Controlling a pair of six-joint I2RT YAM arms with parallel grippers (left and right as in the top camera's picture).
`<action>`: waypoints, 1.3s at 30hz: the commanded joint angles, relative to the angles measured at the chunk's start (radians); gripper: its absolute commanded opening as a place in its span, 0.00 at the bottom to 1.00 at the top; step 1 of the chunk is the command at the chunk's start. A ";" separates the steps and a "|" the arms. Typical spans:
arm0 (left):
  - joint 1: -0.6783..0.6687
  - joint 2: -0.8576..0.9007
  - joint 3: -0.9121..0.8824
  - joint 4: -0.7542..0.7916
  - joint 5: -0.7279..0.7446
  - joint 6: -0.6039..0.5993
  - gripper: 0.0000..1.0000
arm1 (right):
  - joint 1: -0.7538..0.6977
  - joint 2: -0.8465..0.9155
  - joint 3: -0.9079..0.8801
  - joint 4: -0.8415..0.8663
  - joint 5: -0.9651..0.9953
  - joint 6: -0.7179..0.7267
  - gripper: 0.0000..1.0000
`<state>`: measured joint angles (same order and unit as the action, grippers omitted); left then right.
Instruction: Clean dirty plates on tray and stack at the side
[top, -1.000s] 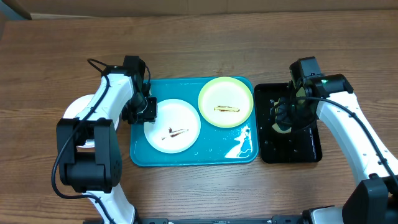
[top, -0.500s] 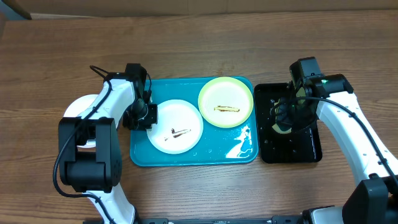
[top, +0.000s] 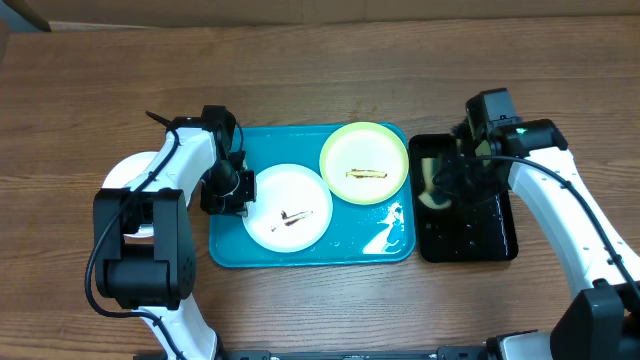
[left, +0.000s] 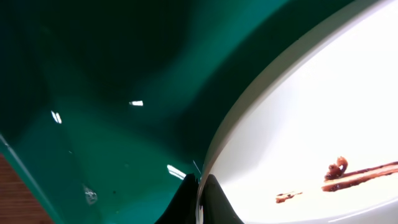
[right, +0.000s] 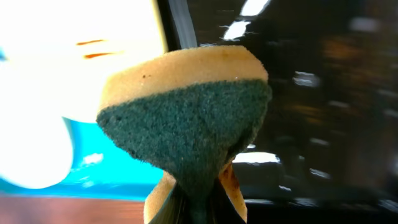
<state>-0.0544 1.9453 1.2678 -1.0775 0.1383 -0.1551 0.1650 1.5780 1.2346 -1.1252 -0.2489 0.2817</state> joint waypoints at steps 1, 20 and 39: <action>-0.019 0.013 -0.014 0.000 0.046 -0.029 0.04 | 0.064 -0.005 -0.005 0.057 -0.219 -0.044 0.04; -0.045 0.013 -0.064 0.027 0.043 -0.036 0.04 | 0.611 0.112 -0.005 0.488 -0.183 0.189 0.04; -0.045 0.013 -0.064 0.035 0.046 -0.041 0.04 | 0.702 0.383 -0.005 0.684 -0.179 0.254 0.04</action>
<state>-0.0902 1.9453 1.2282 -1.0695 0.1703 -0.1654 0.8593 1.9373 1.2335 -0.4580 -0.4320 0.5247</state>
